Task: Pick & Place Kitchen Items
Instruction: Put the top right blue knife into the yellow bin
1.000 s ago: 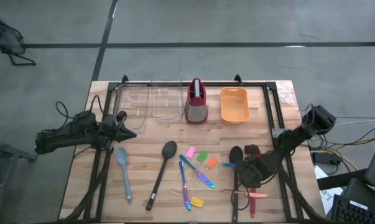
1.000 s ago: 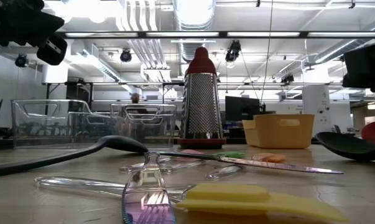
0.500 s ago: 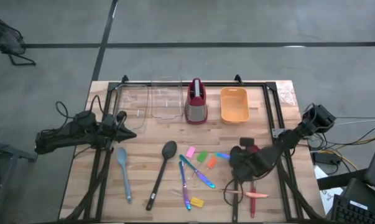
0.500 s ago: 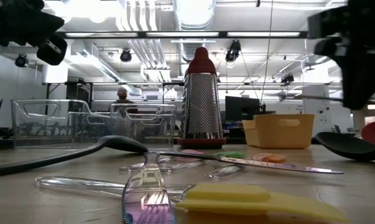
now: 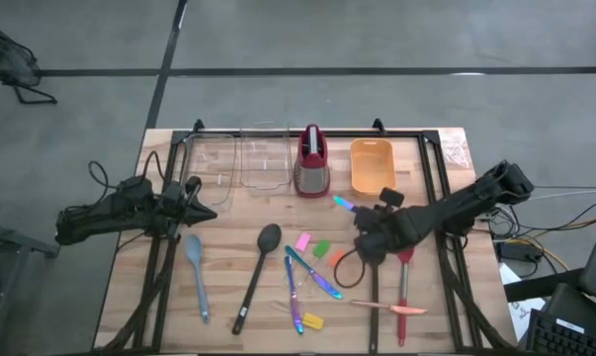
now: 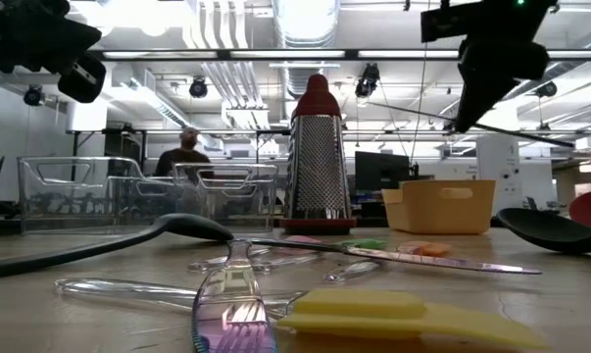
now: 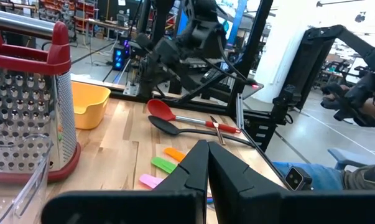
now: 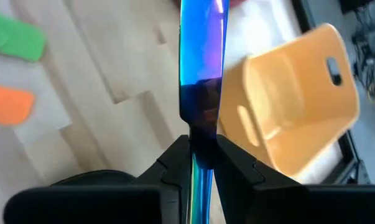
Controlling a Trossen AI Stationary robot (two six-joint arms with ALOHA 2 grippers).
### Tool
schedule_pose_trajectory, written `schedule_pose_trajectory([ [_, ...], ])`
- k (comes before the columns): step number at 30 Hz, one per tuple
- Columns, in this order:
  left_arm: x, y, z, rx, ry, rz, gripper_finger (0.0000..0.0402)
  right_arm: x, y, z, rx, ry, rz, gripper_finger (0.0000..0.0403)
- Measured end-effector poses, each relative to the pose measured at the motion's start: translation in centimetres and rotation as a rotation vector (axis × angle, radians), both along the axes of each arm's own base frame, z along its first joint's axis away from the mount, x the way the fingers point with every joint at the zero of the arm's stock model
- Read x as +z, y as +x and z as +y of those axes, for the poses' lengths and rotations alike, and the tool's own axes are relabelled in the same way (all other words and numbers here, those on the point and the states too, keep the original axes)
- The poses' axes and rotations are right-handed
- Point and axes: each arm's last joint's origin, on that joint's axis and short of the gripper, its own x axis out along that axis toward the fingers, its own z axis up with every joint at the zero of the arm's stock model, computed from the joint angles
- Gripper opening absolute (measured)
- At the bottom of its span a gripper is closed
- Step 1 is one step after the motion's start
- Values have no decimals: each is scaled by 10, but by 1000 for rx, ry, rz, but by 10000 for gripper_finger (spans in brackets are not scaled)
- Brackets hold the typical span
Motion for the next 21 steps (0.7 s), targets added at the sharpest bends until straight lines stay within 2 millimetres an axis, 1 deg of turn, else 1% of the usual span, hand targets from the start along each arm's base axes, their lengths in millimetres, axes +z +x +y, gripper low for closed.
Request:
schedule_pose_trajectory([
  [5, 0, 0, 0, 0, 0, 0, 12, 9, -11, -24, -139, -18, -84, 57],
  [8, 0, 0, 0, 0, 0, 0, 12, 16, -21, -43, -249, -81, -179, 62],
  [13, 0, 0, 0, 0, 0, 0, 12, 24, -30, -77, -400, -66, -306, 54],
  [17, 0, 0, 0, 0, 0, 0, 12, 26, -31, -103, -425, -84, -380, 51],
  [21, 0, 0, 0, 0, 0, 0, 12, 26, -35, -128, -475, -102, -418, 61],
])
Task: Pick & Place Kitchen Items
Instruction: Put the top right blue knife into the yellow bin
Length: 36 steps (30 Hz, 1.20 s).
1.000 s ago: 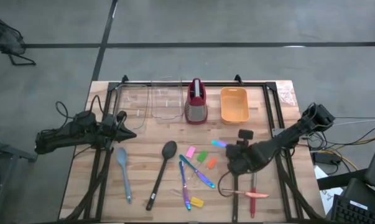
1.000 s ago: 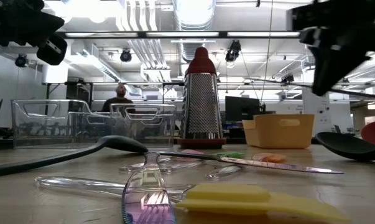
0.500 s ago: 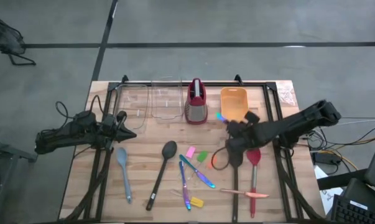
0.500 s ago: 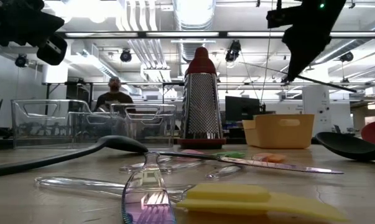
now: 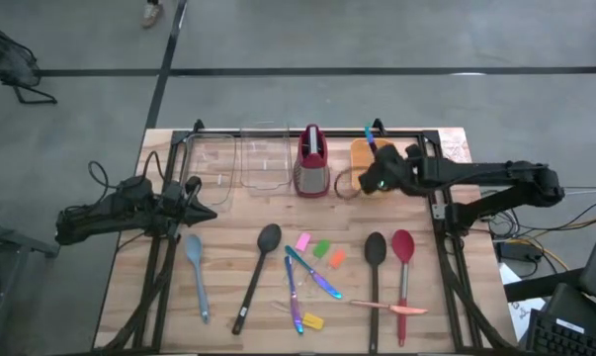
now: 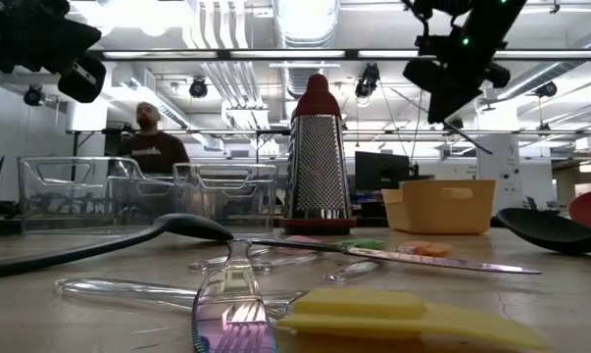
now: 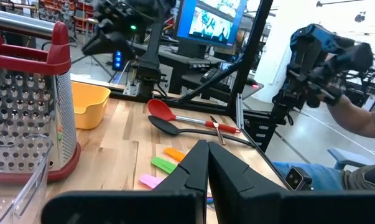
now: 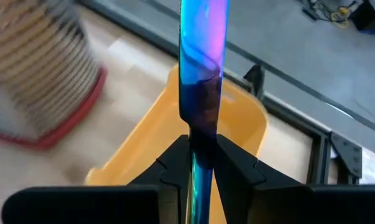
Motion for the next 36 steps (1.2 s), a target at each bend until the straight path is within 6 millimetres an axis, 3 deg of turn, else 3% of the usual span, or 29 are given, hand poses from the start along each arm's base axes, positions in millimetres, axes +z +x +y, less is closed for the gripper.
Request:
schedule_pose_trajectory([
  [6, 0, 0, 0, 0, 0, 0, 12, -18, -1, -37, -25, 93, -66, 57],
  [11, 0, 0, 0, 0, 0, 0, 12, -31, -1, -55, -28, 104, -67, 53],
  [18, 0, 0, 0, 0, 0, 0, 12, -56, 0, -59, -40, 138, -17, 70],
  [28, 0, 0, 0, 0, 0, 0, 12, -87, 13, -65, -28, 183, 99, 52],
  [36, 0, 0, 0, 0, 0, 0, 12, -104, 18, -69, -32, 223, 149, 77],
])
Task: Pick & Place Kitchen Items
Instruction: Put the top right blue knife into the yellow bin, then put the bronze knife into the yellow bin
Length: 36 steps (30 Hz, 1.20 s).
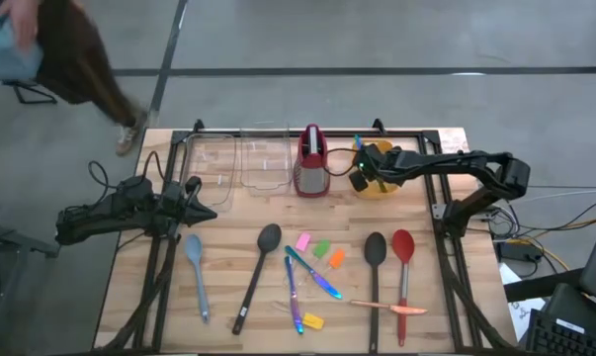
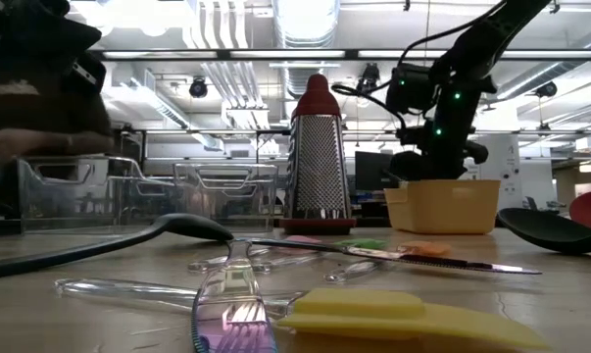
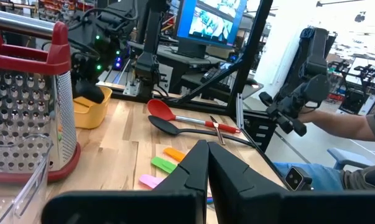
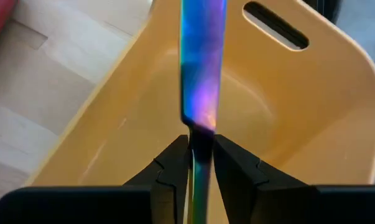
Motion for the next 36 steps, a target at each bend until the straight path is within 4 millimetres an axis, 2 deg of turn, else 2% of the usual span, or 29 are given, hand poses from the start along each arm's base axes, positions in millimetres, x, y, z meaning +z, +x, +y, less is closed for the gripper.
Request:
schedule_pose_trajectory([
  [9, 0, 0, 0, 0, 0, 0, 12, 3, -2, -1, -2, -3, 11, 90],
  [19, 0, 0, 0, 0, 0, 0, 12, 40, -5, 5, 104, -77, -44, 128],
  [29, 0, 0, 0, 0, 0, 0, 12, 69, -6, 40, 423, -95, -91, 167],
  [36, 0, 0, 0, 0, 0, 0, 12, 76, -7, 73, 618, -32, -112, 188],
])
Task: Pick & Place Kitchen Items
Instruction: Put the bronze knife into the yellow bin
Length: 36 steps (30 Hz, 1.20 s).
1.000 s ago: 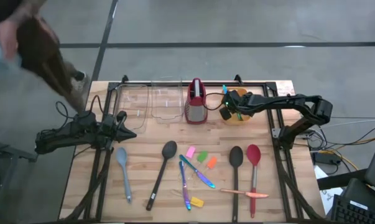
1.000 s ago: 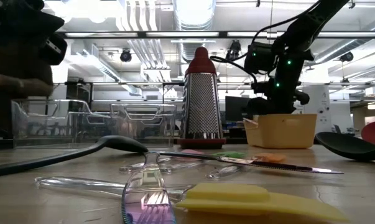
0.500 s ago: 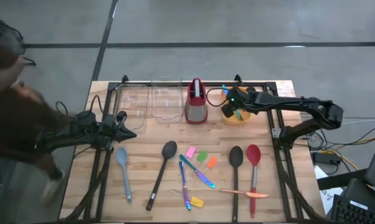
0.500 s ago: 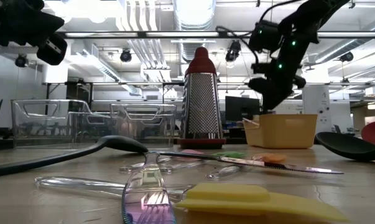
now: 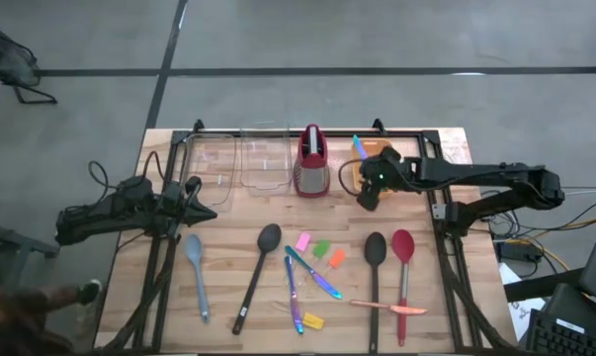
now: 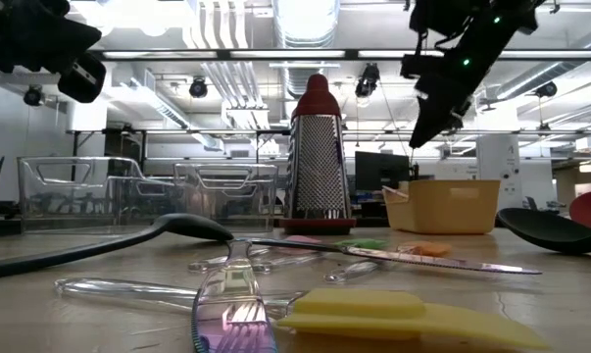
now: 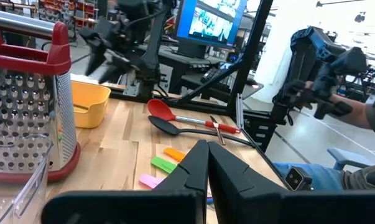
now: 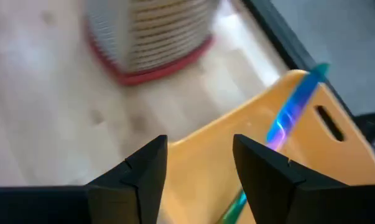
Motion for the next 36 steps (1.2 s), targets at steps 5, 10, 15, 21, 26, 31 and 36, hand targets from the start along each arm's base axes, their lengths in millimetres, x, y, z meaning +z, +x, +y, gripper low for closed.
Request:
schedule_pose_trajectory([
  [5, 0, 0, 0, 0, 0, 0, 12, -1, 2, 28, 151, 68, 17, 198],
  [10, 0, 0, 0, 0, 0, 0, 12, -3, 4, 58, 274, 89, 27, 196],
  [15, 0, 0, 0, 0, 0, 0, 12, 1, -1, 86, 374, 171, 1, 182],
  [21, 0, 0, 0, 0, 0, 0, 12, 4, -9, 122, 468, 266, -10, 170],
  [26, 0, 0, 0, 0, 0, 0, 12, 4, -18, 145, 460, 347, -17, 164],
  [31, 0, 0, 0, 0, 0, 0, 12, 2, -26, 173, 491, 430, -27, 158],
  [36, 0, 0, 0, 0, 0, 1, 12, 0, -32, 198, 501, 532, -34, 148],
])
